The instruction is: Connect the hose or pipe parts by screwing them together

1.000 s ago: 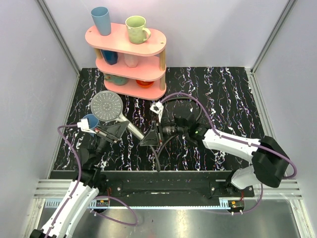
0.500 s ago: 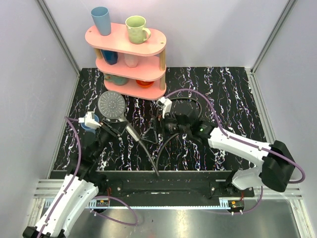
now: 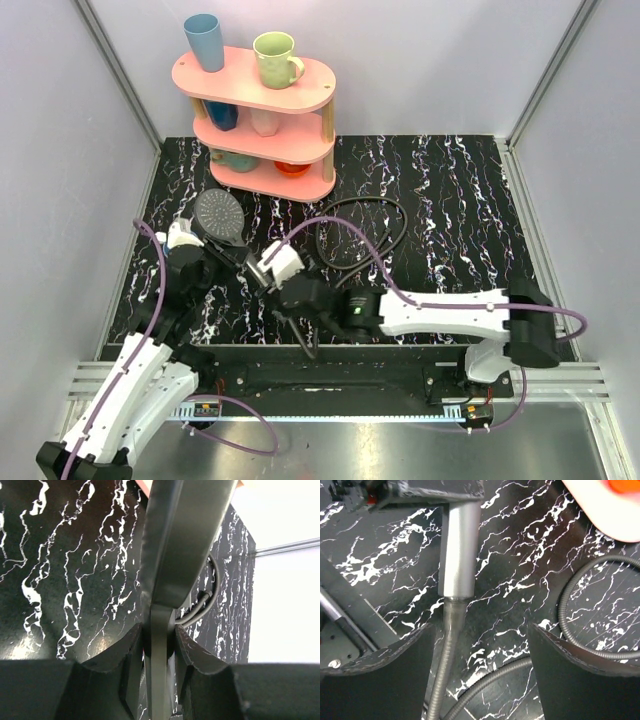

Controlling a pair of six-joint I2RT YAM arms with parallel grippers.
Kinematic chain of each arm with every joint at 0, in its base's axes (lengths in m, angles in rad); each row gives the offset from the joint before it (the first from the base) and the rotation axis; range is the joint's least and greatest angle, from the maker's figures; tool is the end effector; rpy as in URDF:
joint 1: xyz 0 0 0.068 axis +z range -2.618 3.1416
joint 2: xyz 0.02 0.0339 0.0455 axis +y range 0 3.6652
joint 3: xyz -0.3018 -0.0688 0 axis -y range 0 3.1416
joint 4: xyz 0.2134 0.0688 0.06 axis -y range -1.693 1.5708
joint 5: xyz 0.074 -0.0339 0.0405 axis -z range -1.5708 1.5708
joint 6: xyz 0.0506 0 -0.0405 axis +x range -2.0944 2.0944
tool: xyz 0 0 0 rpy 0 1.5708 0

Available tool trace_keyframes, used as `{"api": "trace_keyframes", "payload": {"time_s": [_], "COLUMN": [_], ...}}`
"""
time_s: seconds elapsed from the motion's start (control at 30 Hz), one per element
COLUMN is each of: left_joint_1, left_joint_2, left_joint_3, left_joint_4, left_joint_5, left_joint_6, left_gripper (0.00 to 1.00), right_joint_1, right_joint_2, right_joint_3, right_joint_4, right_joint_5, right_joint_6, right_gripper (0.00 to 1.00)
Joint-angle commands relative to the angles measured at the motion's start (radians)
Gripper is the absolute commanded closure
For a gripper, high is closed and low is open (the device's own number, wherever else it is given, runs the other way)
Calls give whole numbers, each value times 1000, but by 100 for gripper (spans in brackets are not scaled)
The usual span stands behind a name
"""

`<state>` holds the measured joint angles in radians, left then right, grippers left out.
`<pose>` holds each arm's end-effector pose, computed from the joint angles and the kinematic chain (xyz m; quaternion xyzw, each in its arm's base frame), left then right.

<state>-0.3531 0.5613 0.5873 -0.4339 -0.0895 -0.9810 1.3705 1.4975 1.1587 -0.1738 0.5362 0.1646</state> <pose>0.0864 -0.0270 0.2903 -0.2812 0.7864 -0.3101 0.4542 0.0893 0.3099 0.3425 -0.3619 0.7615 0.1734 0.5090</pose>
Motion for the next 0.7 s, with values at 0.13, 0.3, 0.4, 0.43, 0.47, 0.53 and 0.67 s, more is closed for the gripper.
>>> {"api": "trace_keyframes", "payload": {"time_s": [0.13, 0.3, 0.4, 0.43, 0.47, 0.53, 0.67], "left_joint_1": [2, 2, 2, 2, 2, 2, 2], "left_joint_2": [-9, -8, -20, -24, -35, -47, -115], "left_joint_3": [100, 106, 97, 95, 91, 72, 3], "left_joint_4": [-25, -52, -51, -51, -48, -29, 96], "left_joint_5": [-59, -46, -32, -32, -33, -26, 45], "left_joint_6": [-48, -51, -61, -64, -62, -53, -71], "left_gripper": [100, 100, 100, 100, 100, 100, 100], "right_joint_1": [75, 79, 79, 78, 78, 75, 6], "right_joint_2": [263, 340, 351, 346, 334, 311, 180], "right_joint_3": [258, 300, 311, 311, 308, 286, 190], "right_joint_4": [-88, -108, -107, -108, -107, -92, 2], "right_joint_5": [288, 274, 312, 323, 323, 299, 67], "right_joint_6": [-100, -77, -71, -68, -57, -39, 19], "right_gripper": [25, 42, 77, 81, 88, 94, 100]}}
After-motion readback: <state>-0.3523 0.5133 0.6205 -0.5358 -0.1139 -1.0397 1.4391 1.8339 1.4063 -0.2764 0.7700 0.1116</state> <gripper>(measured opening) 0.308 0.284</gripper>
